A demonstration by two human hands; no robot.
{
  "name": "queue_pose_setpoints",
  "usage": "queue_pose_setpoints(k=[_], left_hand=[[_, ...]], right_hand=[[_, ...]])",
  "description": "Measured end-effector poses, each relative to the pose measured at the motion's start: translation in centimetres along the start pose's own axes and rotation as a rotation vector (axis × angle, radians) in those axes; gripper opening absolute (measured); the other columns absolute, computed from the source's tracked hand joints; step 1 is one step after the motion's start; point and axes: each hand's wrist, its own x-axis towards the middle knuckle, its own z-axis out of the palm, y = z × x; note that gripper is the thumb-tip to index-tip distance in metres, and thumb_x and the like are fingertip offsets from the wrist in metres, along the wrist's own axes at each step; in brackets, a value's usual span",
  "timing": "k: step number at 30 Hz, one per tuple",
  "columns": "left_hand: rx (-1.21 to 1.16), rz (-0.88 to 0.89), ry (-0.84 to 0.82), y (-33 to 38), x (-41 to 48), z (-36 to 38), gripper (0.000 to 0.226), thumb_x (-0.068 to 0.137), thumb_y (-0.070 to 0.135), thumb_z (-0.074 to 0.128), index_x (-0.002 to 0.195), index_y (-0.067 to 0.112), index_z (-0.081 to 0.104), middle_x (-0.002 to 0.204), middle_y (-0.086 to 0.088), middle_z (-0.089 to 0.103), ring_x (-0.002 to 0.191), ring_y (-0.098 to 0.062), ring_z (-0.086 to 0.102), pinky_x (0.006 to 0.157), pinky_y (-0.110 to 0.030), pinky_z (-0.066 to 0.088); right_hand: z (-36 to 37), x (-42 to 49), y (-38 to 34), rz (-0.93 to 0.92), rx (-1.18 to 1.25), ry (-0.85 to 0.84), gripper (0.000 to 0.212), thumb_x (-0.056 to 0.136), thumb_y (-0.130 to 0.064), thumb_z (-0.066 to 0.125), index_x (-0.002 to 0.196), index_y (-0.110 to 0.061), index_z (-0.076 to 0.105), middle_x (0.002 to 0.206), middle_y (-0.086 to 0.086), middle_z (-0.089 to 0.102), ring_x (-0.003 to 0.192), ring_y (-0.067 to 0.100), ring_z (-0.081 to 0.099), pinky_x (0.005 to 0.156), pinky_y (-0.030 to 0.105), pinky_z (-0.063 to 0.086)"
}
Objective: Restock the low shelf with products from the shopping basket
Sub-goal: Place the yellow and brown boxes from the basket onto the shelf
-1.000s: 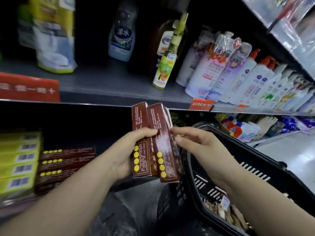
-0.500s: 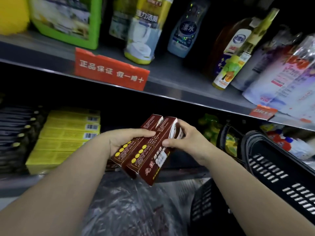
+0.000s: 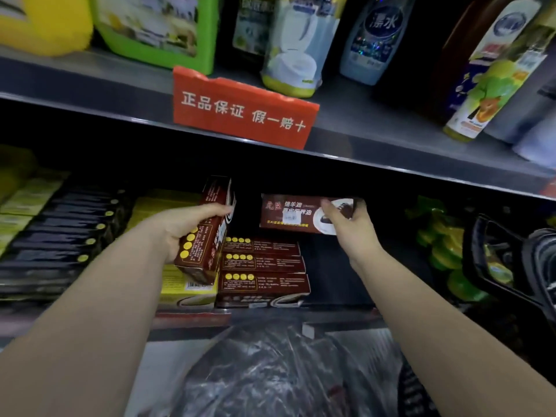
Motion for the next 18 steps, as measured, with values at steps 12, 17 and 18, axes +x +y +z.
queue_pose_setpoints(k=[12, 17, 18], left_hand=[[0.073, -0.091, 0.209, -0.7, -1.5, -2.1, 0.061, 0.057, 0.047, 0.074, 0.103, 0.008, 0.067, 0.087, -0.018, 0.073, 0.071, -0.034, 0.071, 0.06, -0.045, 0.056], [0.113, -0.068, 0.212, -0.3, -1.5, -0.9, 0.058, 0.061, 0.047, 0.072, 0.106, 0.011, 0.066, 0.093, -0.015, 0.074, 0.074, -0.031, 0.071, 0.066, -0.041, 0.055], [0.124, -0.06, 0.213, -0.2, -1.4, -0.7, 0.057, 0.062, 0.047, 0.072, 0.106, 0.011, 0.066, 0.095, -0.015, 0.073, 0.076, -0.031, 0.07, 0.066, -0.041, 0.055]], right_hand=[[4.2, 4.7, 6.5, 0.064, -0.139, -0.623, 0.044, 0.08, -0.034, 0.071, 0.115, -0.037, 0.045, 0.116, 0.001, 0.06, 0.093, 0.01, 0.064, 0.068, 0.02, 0.05], [4.5, 4.3, 7.0, 0.071, -0.231, -0.68, 0.034, 0.085, -0.04, 0.064, 0.115, -0.04, 0.048, 0.128, 0.006, 0.047, 0.103, 0.02, 0.058, 0.069, 0.021, 0.05], [4.5, 4.1, 6.8, 0.064, -0.238, -0.684, 0.031, 0.088, -0.039, 0.061, 0.116, -0.04, 0.048, 0.129, 0.007, 0.048, 0.102, 0.02, 0.059, 0.068, 0.021, 0.051]])
